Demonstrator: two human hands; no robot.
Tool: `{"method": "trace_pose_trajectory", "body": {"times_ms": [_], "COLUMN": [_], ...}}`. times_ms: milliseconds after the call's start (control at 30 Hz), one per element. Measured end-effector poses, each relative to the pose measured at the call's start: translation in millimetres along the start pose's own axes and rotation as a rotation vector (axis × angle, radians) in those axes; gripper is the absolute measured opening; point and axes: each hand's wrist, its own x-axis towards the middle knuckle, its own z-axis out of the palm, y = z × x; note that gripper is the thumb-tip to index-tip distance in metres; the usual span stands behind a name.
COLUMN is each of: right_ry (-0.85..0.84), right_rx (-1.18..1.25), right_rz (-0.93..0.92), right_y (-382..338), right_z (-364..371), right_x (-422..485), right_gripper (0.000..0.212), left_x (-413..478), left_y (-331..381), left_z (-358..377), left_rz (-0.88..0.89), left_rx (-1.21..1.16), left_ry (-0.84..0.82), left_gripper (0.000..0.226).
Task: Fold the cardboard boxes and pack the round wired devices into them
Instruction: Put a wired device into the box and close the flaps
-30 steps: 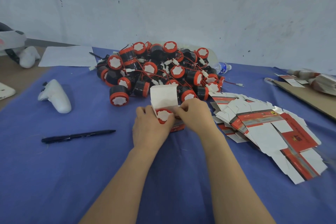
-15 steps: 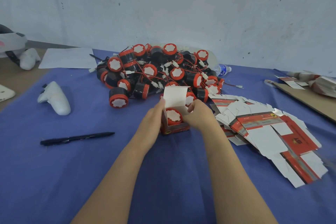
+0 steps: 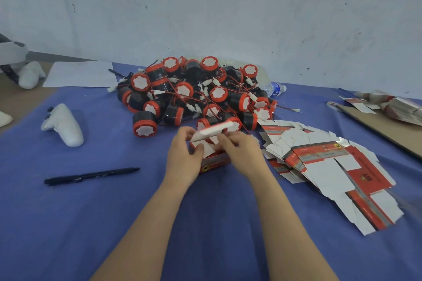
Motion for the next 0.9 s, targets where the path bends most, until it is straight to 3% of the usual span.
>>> {"method": "trace_pose_trajectory", "body": {"times_ms": [100,200,300,367,467,600,900], "right_ry": [0.081,0.01,-0.117,-0.153,-0.098,-0.079,-0.119], "right_rx": [0.064,0.311,0.316,0.324,0.266,0.21,0.257], "right_rz": [0.051,0.116,0.092,0.064,0.031,-0.016,0.013], "right_y": [8.9,12.3,14.6,16.4,18.9,19.8,19.8], "right_z": [2.4,-4.0,-11.3,-13.0,-11.2,-9.8,-11.6], "right_x": [1.1,-0.6,-1.7,-2.1,-1.7,-1.9,-3.8], "right_gripper": [0.011,0.023,0.032,0.031,0.032,0.031,0.021], "left_x": [0.6,1.2,1.0,-2.0,-2.5,-1.3,-2.1], "left_y": [-2.1,0.6,3.5,0.7,-5.8,-3.6,-1.9], "left_z": [-2.9,-6.2,-5.7,-5.7,-6.3,-9.7,-12.6], "left_rz": [0.019,-0.071,-0.137,-0.014,0.133,0.163,0.165], "left_rx": [0.039,-0.055,-0.103,0.056,0.257,0.3,0.294], "left_ry": [-0.026,-0.05,-0.073,-0.099,-0.097,-0.067,-0.174], "left_gripper": [0.03,0.032,0.017,0.01,0.029,0.03,0.033]}}
